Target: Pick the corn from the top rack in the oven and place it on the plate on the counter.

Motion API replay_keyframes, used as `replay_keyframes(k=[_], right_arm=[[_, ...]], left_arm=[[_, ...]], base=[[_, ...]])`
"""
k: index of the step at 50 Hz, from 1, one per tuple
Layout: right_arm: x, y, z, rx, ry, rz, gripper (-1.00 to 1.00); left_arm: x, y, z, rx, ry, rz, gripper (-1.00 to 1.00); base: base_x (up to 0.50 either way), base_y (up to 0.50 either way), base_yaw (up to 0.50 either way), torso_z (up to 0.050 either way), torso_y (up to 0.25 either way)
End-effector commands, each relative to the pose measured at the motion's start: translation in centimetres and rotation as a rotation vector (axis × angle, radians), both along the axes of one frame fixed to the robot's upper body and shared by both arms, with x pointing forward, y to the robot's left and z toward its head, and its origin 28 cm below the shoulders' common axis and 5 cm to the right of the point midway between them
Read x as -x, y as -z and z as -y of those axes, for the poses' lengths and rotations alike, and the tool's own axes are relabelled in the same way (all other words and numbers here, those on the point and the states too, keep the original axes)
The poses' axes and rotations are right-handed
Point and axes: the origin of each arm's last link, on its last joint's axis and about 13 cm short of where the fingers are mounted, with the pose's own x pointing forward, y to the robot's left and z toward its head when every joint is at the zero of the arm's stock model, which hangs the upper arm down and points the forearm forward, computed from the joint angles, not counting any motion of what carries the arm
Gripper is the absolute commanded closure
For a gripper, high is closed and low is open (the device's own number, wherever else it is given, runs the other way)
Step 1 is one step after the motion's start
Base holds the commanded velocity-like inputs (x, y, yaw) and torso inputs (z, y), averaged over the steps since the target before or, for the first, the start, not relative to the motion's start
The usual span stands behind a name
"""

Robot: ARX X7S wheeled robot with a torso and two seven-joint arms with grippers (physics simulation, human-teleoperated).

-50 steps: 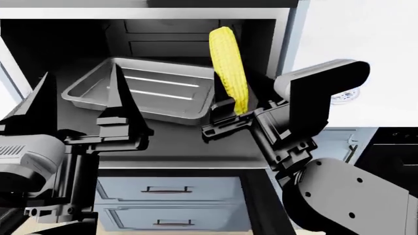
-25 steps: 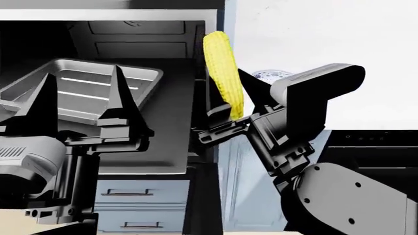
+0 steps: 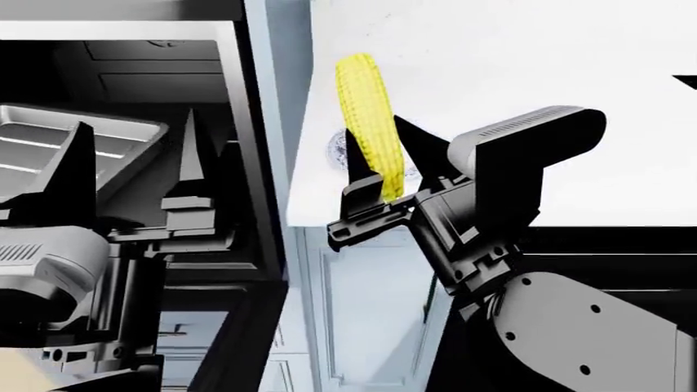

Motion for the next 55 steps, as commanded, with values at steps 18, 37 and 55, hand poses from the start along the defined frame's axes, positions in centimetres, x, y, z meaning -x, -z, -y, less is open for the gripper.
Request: replay_keyframes(k=[18, 37, 55], right_arm=[[0.05, -0.15, 0.1, 0.007, 0.006, 0.031, 1.0], [0.34, -0.05, 0.02, 0.001, -0.023, 0.034, 1.0], [0.4, -0.19, 0.14, -0.018, -0.021, 0.03, 1.0]], left_arm=[[0.02, 0.07, 0.05, 0.0, 0.001, 0.001, -1.0], [-0.01, 0.04, 0.11, -0.001, 0.002, -0.001, -1.0], [0.03, 0.01, 0.08, 0.0, -0.001, 0.0, -1.0]], base=[[0.08, -0.5, 0.0, 0.0, 0.001], [0.08, -0.5, 0.0, 0.0, 0.001], [0.12, -0.03, -0.02, 0.0, 0.001]])
